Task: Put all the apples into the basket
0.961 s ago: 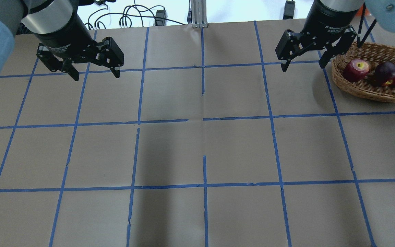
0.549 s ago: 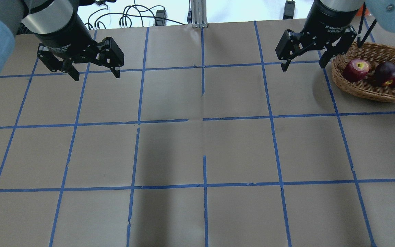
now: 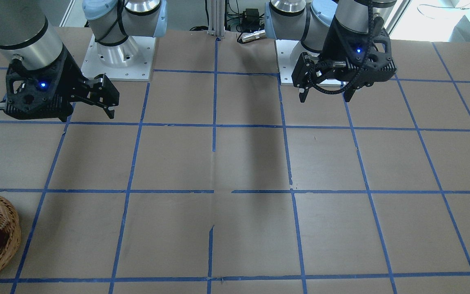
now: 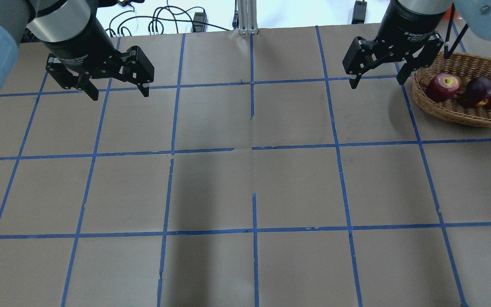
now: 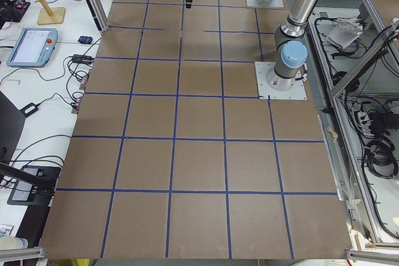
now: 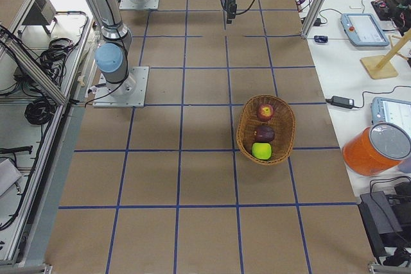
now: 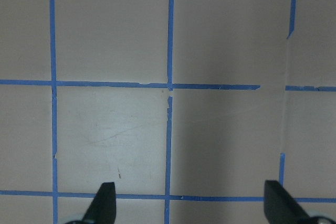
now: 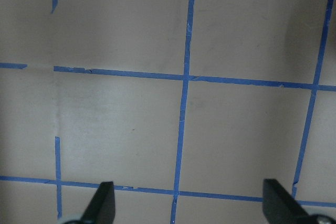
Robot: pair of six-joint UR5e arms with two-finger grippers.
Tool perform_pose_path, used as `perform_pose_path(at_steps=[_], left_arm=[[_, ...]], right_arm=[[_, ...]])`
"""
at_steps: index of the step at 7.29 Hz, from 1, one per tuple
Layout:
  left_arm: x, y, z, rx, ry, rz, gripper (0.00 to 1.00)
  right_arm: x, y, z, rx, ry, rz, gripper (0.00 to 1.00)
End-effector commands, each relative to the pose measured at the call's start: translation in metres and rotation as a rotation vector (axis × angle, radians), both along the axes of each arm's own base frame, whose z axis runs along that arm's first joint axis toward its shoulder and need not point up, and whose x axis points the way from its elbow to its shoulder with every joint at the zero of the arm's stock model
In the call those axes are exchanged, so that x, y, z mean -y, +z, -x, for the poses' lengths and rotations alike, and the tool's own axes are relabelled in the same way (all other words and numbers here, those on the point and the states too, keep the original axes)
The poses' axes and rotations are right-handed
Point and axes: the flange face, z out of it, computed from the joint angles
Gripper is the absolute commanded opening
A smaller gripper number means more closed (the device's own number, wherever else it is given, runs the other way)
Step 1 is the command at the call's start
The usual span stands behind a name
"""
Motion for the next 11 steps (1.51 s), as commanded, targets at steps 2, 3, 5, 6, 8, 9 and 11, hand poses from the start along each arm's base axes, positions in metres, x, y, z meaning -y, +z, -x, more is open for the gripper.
perform_pose_path(at_steps=[2, 3, 5, 6, 8, 9, 11], left_arm=[[0.0, 0.0, 0.0, 0.0, 0.0, -0.001, 1.0], [0.0, 0.0, 0.0, 0.0, 0.0, 0.001, 1.0], [0.0, 0.0, 0.0, 0.0, 0.0, -0.001, 1.0], [0.0, 0.0, 0.0, 0.002, 0.0, -0.001, 1.0], [0.0, 0.0, 0.0, 0.001, 0.0, 0.001, 1.0], [0.0, 0.0, 0.0, 0.002, 0.0, -0.001, 1.0], [0.0, 0.0, 0.0, 0.002, 0.0, -0.001, 1.0]], right_arm=[[0.0, -0.001, 0.0, 0.0, 0.001, -0.001, 1.0], [0.0, -0.001, 0.0, 0.0, 0.001, -0.002, 1.0], [-0.003, 0.002, -0.008, 0.002, -0.004, 0.004, 1.0], [-0.004, 0.003, -0.01, 0.004, -0.001, 0.005, 1.0], [-0.003, -0.001, -0.008, -0.012, 0.01, -0.003, 1.0], [-0.002, 0.001, 0.001, -0.034, 0.007, 0.007, 1.0], [-0.003, 0.004, 0.008, -0.117, 0.01, 0.012, 1.0]])
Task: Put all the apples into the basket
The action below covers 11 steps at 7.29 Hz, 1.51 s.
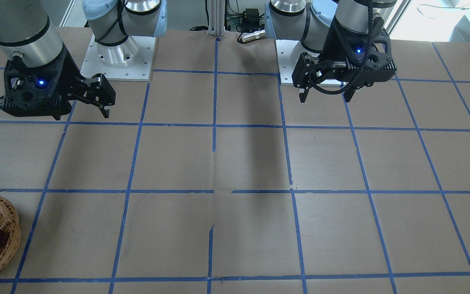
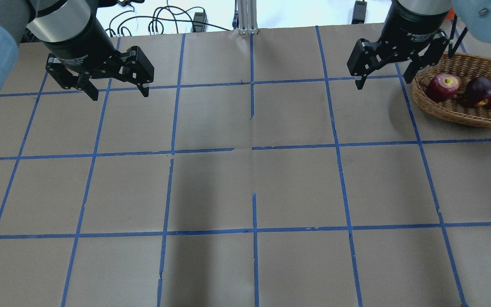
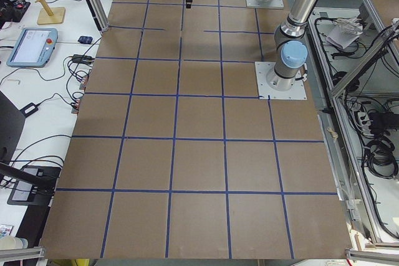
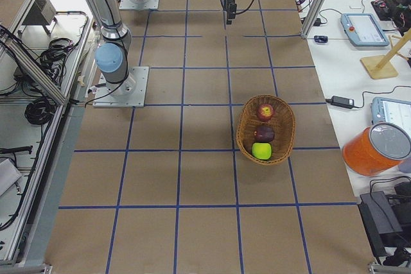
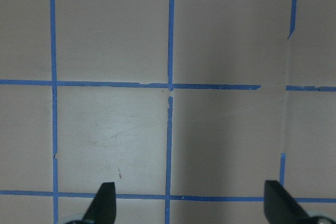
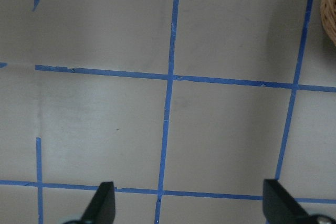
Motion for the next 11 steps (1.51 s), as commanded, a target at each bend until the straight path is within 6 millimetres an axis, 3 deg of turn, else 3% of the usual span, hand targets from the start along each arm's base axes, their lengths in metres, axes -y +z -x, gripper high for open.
perform_pose_path(at_steps=[1, 3, 11], left_arm=[[0.0, 0.001, 0.0, 0.0, 0.0, 0.001, 1.0], [0.0, 0.0, 0.0, -0.001, 0.0, 0.0, 1.0], [0.0, 0.001, 0.0, -0.002, 0.0, 0.001, 1.0]], right_arm=[[-0.002, 0.001, -0.002, -0.012, -0.009, 0.002, 1.0], [0.0, -0.003, -0.014, 0.13, -0.022, -0.014, 1.0], [-0.001, -0.001, -0.012, 0.119, -0.01, -0.007, 1.0]])
